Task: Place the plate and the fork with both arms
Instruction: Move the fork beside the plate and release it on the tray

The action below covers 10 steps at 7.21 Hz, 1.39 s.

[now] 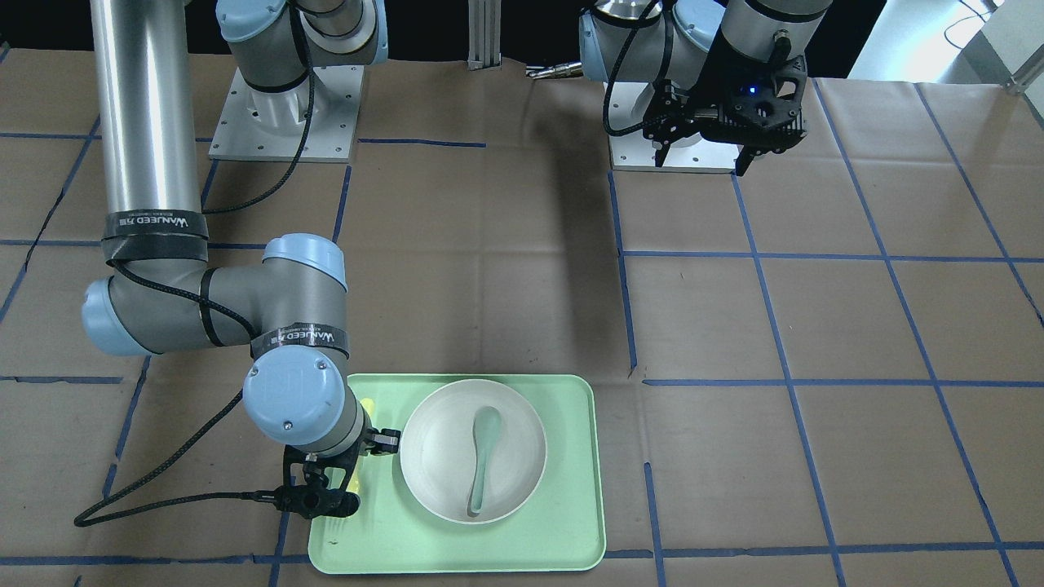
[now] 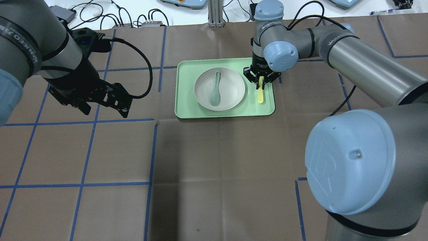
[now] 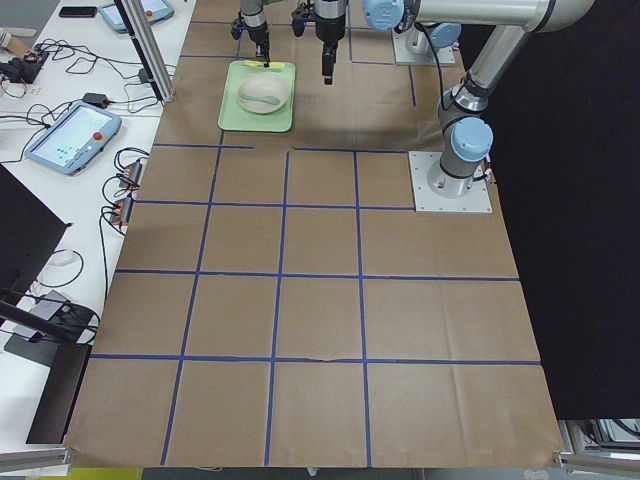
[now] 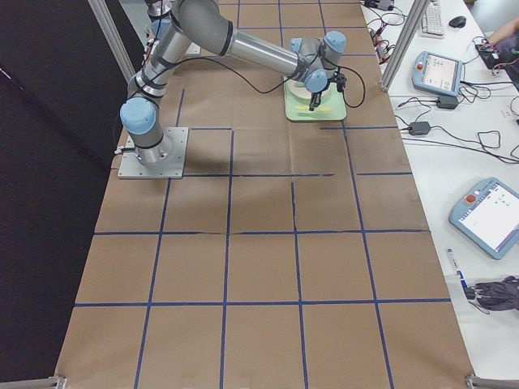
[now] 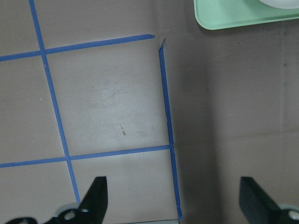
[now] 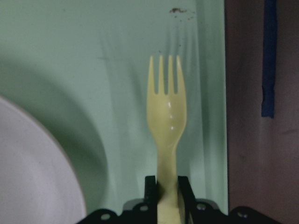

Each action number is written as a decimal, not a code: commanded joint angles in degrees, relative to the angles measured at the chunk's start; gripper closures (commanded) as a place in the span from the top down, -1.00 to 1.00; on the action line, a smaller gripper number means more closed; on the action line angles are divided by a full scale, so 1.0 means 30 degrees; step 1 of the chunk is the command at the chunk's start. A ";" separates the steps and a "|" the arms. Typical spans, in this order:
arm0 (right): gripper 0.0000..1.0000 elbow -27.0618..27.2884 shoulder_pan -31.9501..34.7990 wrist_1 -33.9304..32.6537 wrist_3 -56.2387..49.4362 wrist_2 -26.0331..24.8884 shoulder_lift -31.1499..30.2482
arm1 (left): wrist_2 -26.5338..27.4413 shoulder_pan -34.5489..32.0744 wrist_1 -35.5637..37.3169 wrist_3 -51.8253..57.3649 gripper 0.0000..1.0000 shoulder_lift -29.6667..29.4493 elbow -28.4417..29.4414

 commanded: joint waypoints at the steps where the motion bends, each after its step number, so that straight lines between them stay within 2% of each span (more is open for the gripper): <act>1: -0.92 -0.0010 0.0018 -0.0403 -0.0041 0.0081 0.0376 | -0.0009 -0.0009 -0.0001 0.0000 1.00 -0.0018 0.0028; 2: -0.48 -0.0039 0.0019 -0.0403 -0.0042 -0.0093 0.0376 | -0.0009 -0.0009 -0.0001 0.0000 1.00 -0.0018 0.0028; 3: 0.75 -0.0068 0.0019 -0.0461 -0.0129 -0.0066 0.0289 | -0.0009 -0.0009 -0.0001 0.0000 1.00 -0.0018 0.0028; 4: 1.00 -0.0068 -0.0010 -0.0462 -0.0158 0.0022 0.0143 | -0.0009 0.0020 -0.0001 0.0000 1.00 -0.0018 0.0028; 6: 1.00 -0.0127 -0.0040 -0.0462 -0.0159 0.0168 -0.0266 | -0.0009 0.0020 -0.0001 0.0000 1.00 -0.0018 -0.0001; 8: 1.00 0.0076 -0.0070 -0.0141 -0.0217 0.0140 -0.1725 | -0.0009 0.0020 -0.0001 0.0000 1.00 -0.0018 -0.0001; 9: 1.00 0.0194 -0.0214 0.0702 -0.0507 0.0111 -0.2691 | -0.0009 0.0021 -0.0001 0.0000 1.00 -0.0018 0.0028; 10: 1.00 0.0311 -0.0245 0.2450 -0.1351 0.0110 -0.3977 | -0.0009 0.0021 -0.0001 0.0000 1.00 -0.0018 -0.0001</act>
